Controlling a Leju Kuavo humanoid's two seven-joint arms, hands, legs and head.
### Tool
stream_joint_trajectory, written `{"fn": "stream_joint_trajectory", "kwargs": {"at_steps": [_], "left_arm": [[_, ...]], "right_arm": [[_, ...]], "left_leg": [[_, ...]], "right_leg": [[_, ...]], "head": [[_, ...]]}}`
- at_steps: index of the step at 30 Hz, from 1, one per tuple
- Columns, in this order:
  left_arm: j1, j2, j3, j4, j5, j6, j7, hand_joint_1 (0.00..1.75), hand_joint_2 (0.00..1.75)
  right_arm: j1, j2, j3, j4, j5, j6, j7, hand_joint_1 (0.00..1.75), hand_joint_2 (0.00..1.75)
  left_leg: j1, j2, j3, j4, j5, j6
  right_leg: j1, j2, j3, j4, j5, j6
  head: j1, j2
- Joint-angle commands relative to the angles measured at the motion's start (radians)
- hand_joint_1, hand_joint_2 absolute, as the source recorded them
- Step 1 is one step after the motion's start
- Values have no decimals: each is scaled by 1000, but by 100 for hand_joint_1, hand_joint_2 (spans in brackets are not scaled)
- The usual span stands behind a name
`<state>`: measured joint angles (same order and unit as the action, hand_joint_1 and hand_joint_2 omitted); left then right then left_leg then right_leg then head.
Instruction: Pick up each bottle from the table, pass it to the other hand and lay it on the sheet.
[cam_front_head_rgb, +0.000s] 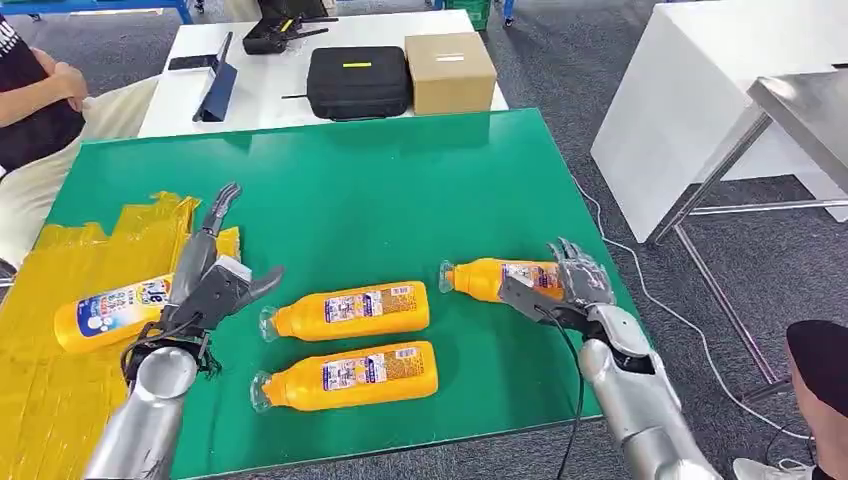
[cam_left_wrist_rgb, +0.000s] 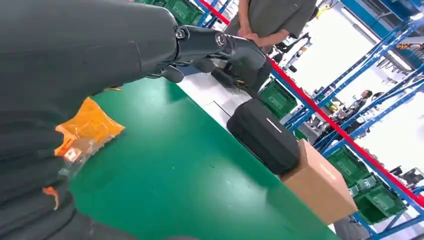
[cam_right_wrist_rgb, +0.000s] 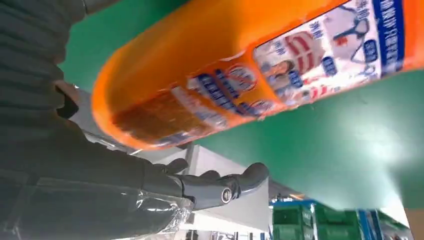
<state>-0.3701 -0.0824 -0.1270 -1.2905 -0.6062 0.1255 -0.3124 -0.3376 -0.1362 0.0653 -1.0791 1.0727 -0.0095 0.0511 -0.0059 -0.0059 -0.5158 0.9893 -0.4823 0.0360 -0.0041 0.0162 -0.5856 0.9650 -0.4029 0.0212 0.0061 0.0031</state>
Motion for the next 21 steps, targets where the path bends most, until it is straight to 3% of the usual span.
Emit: {"fn": "stream_joint_trajectory", "kwargs": {"at_steps": [1, 10, 21], "left_arm": [[-25, 5, -7, 56, 31, -4, -20, 0, 175], [-22, 6, -8, 53, 31, -5, -20, 0, 175], [29, 1, 12, -130, 280, -78, -66, 0, 175]], "right_arm": [[-197, 30, 66, 346, 6, -11, 7, 0, 175], [-202, 30, 68, 355, 6, -15, 5, 0, 175], [-332, -1, 134, 711, 35, 74, 34, 0, 175]], "left_leg": [[0, 3, 3, -1, -1, -2], [1, 1, 3, -1, -1, -2], [1, 1, 7, -1, 0, -2]], "right_leg": [[0, 2, 2, -1, 0, 0], [1, 0, 3, -1, 0, 0], [2, -1, 7, -2, 0, 0]], "head": [[0, 0], [0, 0], [0, 0]]}}
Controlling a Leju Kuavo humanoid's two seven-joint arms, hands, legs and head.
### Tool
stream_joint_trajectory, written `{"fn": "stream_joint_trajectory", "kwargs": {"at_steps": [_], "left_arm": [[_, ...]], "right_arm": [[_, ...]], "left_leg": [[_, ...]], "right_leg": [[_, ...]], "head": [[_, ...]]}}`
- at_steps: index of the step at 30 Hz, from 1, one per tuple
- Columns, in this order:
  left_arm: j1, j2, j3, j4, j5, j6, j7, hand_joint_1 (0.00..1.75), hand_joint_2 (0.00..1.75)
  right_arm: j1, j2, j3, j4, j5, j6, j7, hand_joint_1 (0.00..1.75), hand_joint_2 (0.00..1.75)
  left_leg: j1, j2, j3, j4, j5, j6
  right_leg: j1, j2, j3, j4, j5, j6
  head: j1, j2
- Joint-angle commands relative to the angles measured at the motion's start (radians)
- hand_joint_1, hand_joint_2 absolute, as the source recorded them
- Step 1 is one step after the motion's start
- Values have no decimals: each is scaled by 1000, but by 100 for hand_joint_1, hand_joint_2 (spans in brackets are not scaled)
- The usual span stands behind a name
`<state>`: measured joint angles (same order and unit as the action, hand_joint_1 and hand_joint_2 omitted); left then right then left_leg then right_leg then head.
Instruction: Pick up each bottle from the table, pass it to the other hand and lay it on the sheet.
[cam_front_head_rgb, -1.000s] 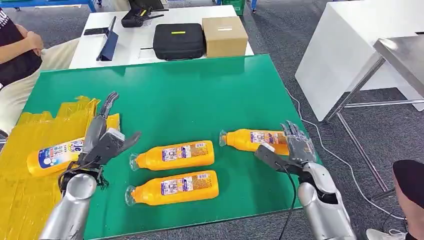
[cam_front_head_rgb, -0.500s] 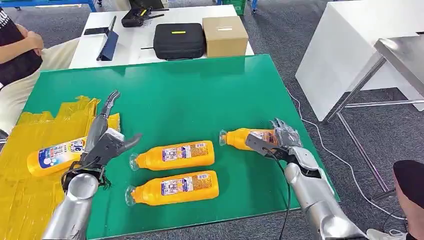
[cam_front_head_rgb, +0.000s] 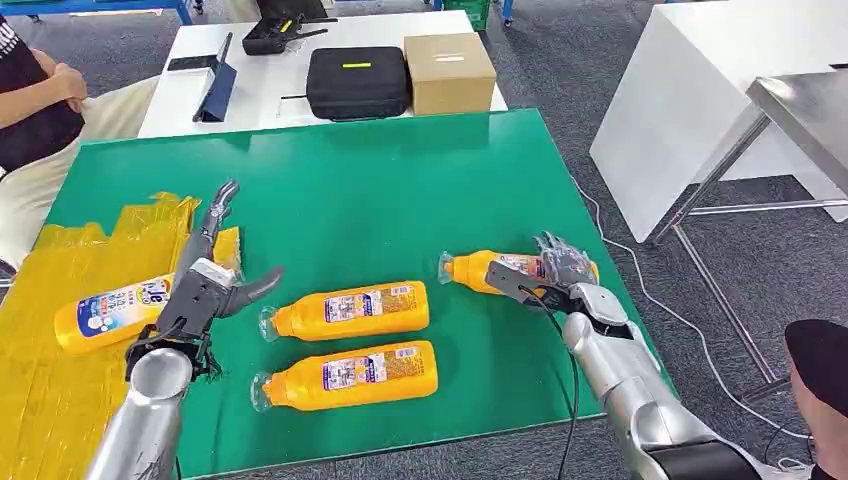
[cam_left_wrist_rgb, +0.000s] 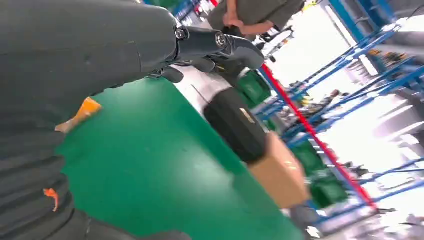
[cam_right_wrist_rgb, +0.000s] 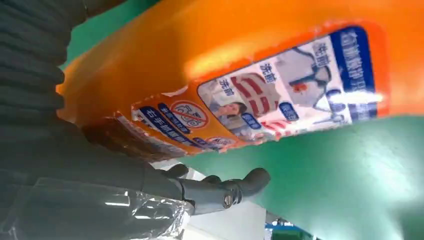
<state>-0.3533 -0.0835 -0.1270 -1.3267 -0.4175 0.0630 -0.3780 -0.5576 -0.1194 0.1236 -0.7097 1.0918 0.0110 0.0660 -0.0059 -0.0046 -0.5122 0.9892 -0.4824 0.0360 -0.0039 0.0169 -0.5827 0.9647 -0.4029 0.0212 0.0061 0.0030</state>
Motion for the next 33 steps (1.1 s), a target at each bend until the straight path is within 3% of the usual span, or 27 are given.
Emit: {"fn": "stream_joint_trajectory", "kwargs": {"at_steps": [1, 2, 7, 9, 17, 22, 25, 30, 33], "left_arm": [[8, 6, 14, -88, 102, -19, -2, 0, 175], [6, 7, 15, -84, 105, -19, -3, 0, 175], [5, 8, 16, -79, 107, -18, -4, 0, 175], [1, 10, 17, -65, 113, -17, -9, 0, 175], [-14, 13, 19, -44, 121, -15, -13, 0, 175], [-10, 16, 24, -40, 132, -23, 5, 0, 175], [5, 16, 18, -25, 131, -32, 5, 0, 175], [3, 3, -25, -11, 115, -32, 15, 0, 175], [-5, -4, -71, -2, 99, -43, 33, 0, 175]], "right_arm": [[-119, -20, 88, 363, 25, 73, 21, 66, 175], [-121, -20, 94, 371, 29, 79, 21, 147, 175], [-124, -20, 98, 378, 31, 85, 20, 147, 175], [-134, -18, 107, 388, 36, 106, 16, 175, 175], [-139, -23, 111, 390, 21, 110, -11, 175, 175], [-129, 29, 61, 320, -59, -65, -50, 175, 175], [-63, 98, -22, 160, -207, -237, -183, 175, 175], [70, 192, -44, -153, -350, -359, -252, 175, 175], [105, 228, -34, -255, -420, -407, -309, 175, 175]], "left_leg": [[1, 0, 4, -1, 0, -1], [1, -2, 5, -1, 0, -2], [1, -4, 12, -1, 1, -1], [0, -4, 12, -1, 1, -1], [0, -4, 17, -1, 1, 0], [0, -4, 16, -2, 1, -1], [1, 0, 14, -2, 1, -2], [1, 4, 11, -5, 2, -5], [0, -1, 9, -1, 0, -2]], "right_leg": [[1, -2, 5, -2, 0, 0], [1, -3, 7, -3, 0, 0], [2, -4, 14, -3, 0, 0], [2, -4, 14, -4, 1, 0], [2, -4, 19, -3, 0, 0], [2, -4, 17, -4, 0, -1], [2, -1, 16, -4, 1, -1], [2, 2, 11, -4, 3, -2], [2, -2, 9, -1, 0, -1]], "head": [[0, 0], [0, 0], [0, 0], [0, 0], [0, 0], [0, 0], [0, 0], [0, 0], [0, 0]]}}
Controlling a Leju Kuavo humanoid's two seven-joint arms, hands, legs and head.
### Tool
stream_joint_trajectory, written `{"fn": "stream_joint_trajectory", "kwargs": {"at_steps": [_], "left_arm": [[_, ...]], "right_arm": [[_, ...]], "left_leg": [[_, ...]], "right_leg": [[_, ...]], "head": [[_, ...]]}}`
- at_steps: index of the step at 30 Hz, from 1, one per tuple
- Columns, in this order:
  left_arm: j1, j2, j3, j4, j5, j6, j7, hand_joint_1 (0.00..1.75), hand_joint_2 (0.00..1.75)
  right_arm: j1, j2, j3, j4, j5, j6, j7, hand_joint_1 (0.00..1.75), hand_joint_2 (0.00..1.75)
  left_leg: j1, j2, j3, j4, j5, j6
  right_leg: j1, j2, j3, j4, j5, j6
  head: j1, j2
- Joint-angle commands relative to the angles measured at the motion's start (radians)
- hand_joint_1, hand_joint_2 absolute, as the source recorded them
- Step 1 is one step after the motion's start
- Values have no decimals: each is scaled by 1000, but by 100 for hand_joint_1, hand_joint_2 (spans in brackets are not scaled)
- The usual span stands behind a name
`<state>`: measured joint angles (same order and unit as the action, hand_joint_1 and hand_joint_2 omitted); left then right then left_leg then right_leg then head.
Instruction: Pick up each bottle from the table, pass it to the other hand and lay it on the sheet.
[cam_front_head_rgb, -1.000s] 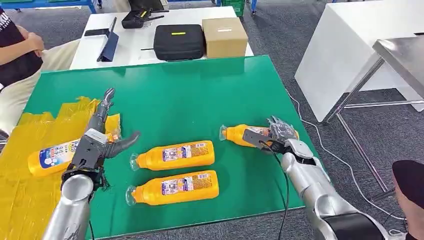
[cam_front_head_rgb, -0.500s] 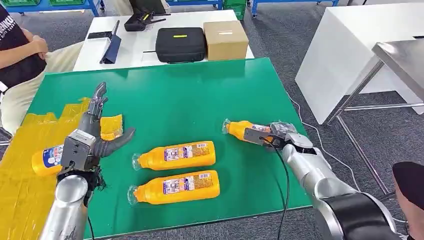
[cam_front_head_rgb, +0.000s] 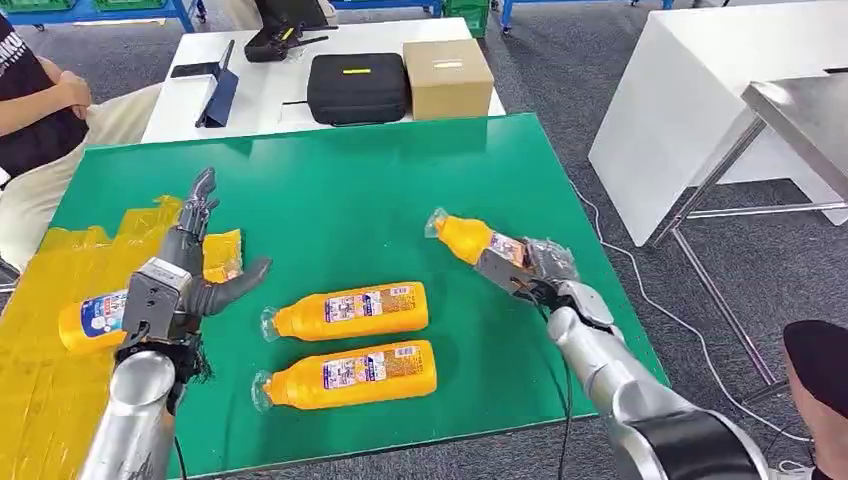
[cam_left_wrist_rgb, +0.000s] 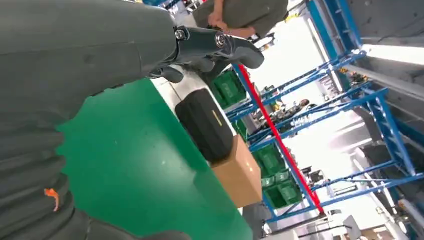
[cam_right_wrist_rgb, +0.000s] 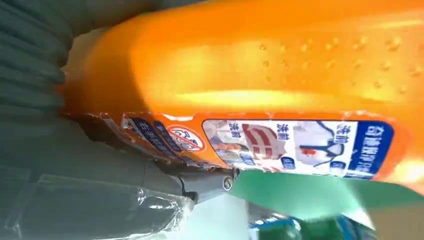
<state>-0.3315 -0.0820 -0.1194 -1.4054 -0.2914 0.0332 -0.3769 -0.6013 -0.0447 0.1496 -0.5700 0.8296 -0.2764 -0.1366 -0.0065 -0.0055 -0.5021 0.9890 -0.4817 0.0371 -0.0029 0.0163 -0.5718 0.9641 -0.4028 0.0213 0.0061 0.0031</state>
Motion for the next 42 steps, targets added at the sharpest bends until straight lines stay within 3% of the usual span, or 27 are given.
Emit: {"fn": "stream_joint_trajectory", "kwargs": {"at_steps": [1, 4, 8, 14, 23, 28, 29, 31, 42], "left_arm": [[-36, -11, -100, 88, -28, -26, 40, 0, 175], [-71, -33, -149, 124, -15, -44, 60, 0, 175], [-71, -33, -149, 124, -15, -44, 60, 0, 175], [-110, -57, -206, 168, 36, -139, 88, 0, 175], [-202, -80, -238, 273, 260, -257, 177, 0, 175], [-225, -88, -268, 342, 301, -259, 152, 0, 175], [-227, -90, -271, 346, 303, -260, 151, 0, 175], [-244, -97, -282, 368, 313, -263, 148, 0, 175], [-277, -117, -303, 412, 340, -264, 132, 0, 175]], "right_arm": [[160, 162, -55, -427, -208, -133, -148, 175, 175], [181, 172, -27, -482, -320, -150, -224, 175, 175], [181, 172, -27, -482, -320, -150, -224, 175, 175], [199, 220, 25, -519, -471, -146, -392, 175, 175], [131, 251, 143, -402, -549, -94, -457, 175, 175], [119, 258, 211, -338, -542, -52, -479, 175, 175], [119, 261, 213, -333, -543, -50, -478, 166, 175], [110, 268, 226, -308, -544, -28, -478, 175, 175], [69, 317, 275, -202, -523, 1, -467, 175, 175]], "left_leg": [[1, -2, -3, -1, -1, -4], [1, -3, -6, 0, -1, -4], [1, -4, -8, 0, 0, -3], [0, -3, -9, 0, 0, -4], [0, 0, -10, 0, 0, -2], [0, 0, -8, -1, 0, -3], [1, 0, -7, -2, 0, -3], [1, -1, -8, -1, 0, -3], [1, -1, -9, -1, 0, -3]], "right_leg": [[1, -3, -3, 1, -1, -1], [1, -4, -6, 2, -2, -1], [0, -4, -7, 1, -1, 0], [0, -5, -8, 1, -2, -1], [-1, -1, -11, 2, 0, 0], [0, -1, -8, 1, 0, -1], [0, -2, -8, 0, -1, -1], [0, -3, -8, 1, -1, 0], [0, -2, -9, 1, -1, -1]], "head": [[0, 0], [0, 0], [0, 0], [0, 0], [0, 0], [0, 0], [0, 0], [0, 0], [0, 0]]}}
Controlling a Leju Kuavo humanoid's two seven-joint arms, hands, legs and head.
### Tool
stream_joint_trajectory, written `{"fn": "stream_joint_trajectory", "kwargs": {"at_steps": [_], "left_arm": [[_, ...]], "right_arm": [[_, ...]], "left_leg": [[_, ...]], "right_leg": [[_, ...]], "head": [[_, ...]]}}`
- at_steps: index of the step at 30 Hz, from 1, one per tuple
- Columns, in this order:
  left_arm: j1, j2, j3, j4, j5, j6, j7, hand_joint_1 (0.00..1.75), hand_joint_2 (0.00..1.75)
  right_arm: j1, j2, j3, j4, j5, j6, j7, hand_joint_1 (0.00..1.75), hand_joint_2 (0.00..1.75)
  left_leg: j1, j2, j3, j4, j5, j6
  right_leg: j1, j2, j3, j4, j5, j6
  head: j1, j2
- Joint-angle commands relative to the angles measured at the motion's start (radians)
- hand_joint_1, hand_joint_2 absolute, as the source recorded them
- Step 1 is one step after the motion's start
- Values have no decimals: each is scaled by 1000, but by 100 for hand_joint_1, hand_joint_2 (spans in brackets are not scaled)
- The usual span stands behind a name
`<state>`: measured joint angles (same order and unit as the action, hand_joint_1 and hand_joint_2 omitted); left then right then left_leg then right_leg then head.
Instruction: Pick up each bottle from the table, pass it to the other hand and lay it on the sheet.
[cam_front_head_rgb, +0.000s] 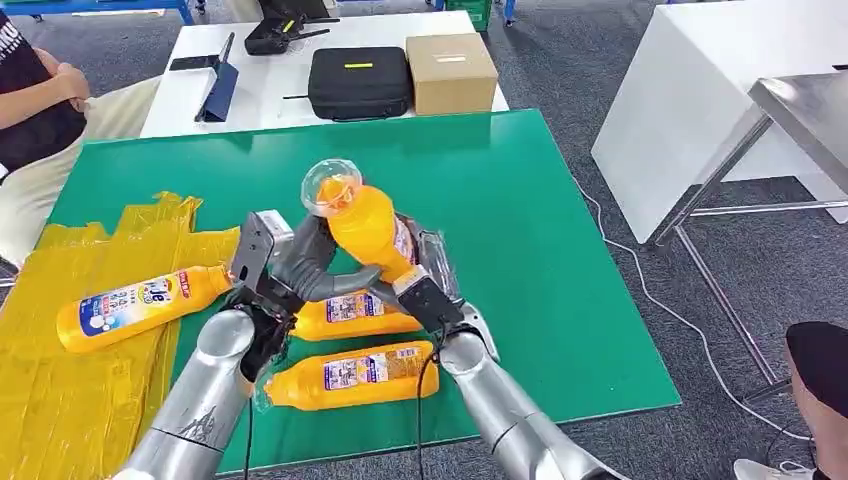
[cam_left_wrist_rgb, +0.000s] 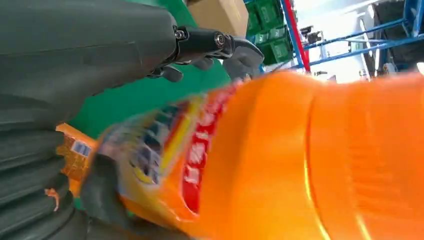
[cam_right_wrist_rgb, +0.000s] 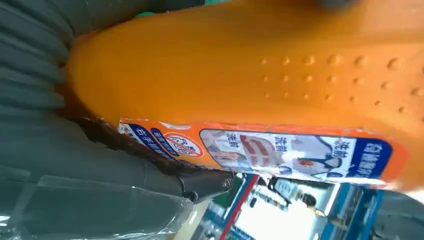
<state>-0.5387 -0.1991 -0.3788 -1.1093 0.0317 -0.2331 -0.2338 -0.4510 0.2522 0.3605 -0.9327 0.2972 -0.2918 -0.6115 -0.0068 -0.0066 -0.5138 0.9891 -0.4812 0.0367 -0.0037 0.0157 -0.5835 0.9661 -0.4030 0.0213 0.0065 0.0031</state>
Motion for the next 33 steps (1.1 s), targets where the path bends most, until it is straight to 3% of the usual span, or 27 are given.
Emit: {"fn": "stream_joint_trajectory", "kwargs": {"at_steps": [1, 18, 19, 20, 21, 22, 33], "left_arm": [[-69, 1, -43, 113, 18, 4, -13, 0, 175], [-42, -5, -45, 62, 53, 8, -44, 3, 175], [-38, -5, -43, 54, 57, 14, -51, 140, 175], [-36, -3, -44, 50, 59, 14, -53, 159, 175], [-36, -3, -44, 50, 59, 14, -53, 159, 175], [-33, 0, -43, 47, 63, 15, -58, 175, 175], [-14, 9, -36, 25, 74, 25, -76, 175, 175]], "right_arm": [[-84, 22, 68, 165, 12, 20, 9, 175, 175], [-103, 36, 93, 220, 18, 39, 29, 175, 175], [-102, 34, 92, 220, 17, 40, 29, 175, 175], [-101, 34, 92, 220, 15, 41, 29, 173, 175], [-101, 34, 92, 220, 15, 41, 29, 173, 175], [-102, 32, 90, 220, 14, 41, 29, 175, 175], [-103, 28, 88, 231, 10, 46, 28, 175, 175]], "left_leg": [[1, 1, 1, 0, 0, -2], [1, 0, 1, 0, 0, -2], [1, 0, 2, -1, -1, -2], [1, 0, 2, -1, -1, -3], [1, 0, 1, -1, 0, -2], [1, 0, 2, -1, -1, -3], [1, 0, 1, 0, 0, -2]], "right_leg": [[1, 0, 1, 0, 0, 0], [1, -1, 1, -1, 0, 0], [1, -1, 2, -1, -1, 0], [1, -2, 2, -1, -1, 0], [1, -1, 2, -1, -1, 0], [1, -2, 3, -1, -1, 0], [1, -1, 1, -1, 0, 0]], "head": [[0, 0], [0, 0], [0, 0], [0, 0], [0, 0], [0, 0], [0, 0]]}}
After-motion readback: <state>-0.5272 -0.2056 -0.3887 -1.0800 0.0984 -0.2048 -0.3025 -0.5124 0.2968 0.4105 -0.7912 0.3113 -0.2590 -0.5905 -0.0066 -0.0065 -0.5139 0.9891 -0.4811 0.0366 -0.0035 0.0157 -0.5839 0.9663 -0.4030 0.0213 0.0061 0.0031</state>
